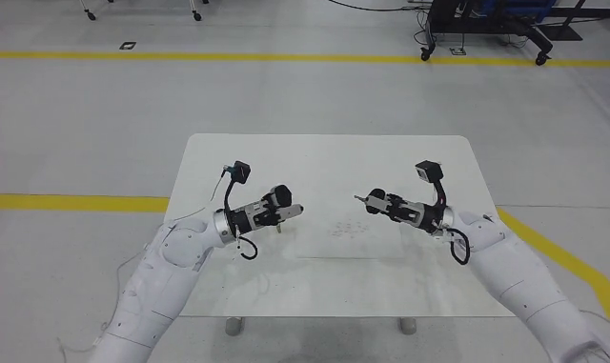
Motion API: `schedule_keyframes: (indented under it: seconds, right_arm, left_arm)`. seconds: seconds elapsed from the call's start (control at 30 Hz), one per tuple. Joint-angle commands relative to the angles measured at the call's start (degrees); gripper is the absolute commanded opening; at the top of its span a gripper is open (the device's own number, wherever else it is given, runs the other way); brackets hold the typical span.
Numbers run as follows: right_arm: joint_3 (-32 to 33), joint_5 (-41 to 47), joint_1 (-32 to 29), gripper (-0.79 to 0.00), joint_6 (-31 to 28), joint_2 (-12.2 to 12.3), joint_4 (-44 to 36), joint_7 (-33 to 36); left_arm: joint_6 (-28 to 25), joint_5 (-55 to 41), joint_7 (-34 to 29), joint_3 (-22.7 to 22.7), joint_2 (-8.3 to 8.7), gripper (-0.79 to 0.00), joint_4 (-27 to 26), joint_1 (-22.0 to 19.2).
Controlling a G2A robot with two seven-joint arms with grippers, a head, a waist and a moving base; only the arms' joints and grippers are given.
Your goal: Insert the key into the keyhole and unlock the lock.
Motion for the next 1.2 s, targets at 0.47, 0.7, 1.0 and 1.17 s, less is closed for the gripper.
schedule_keyframes:
  seconds: [0.47,0.7,1.0,1.17]
  right_arm:
    - [-0.1,0.0,0.0,-0.785,0.0,0.0,0.0,0.0]
    - [-0.1,0.0,0.0,-0.785,0.0,0.0,0.0,0.0]
    - [-0.1,0.0,0.0,-0.785,0.0,0.0,0.0,0.0]
    - [-0.1,0.0,0.0,-0.785,0.0,0.0,0.0,0.0]
  left_arm:
    - [14.7,35.5,-23.1,-5.8,4.24,0.000,-20.1,4.0]
    - [19.9,38.1,-21.4,-0.4,3.56,-0.043,-16.0,2.7]
    - [30.3,40.0,-21.1,9.1,1.15,-0.573,-8.6,-4.3]
    - [33.3,40.1,-20.0,10.7,0.43,-0.659,-4.9,-6.5]
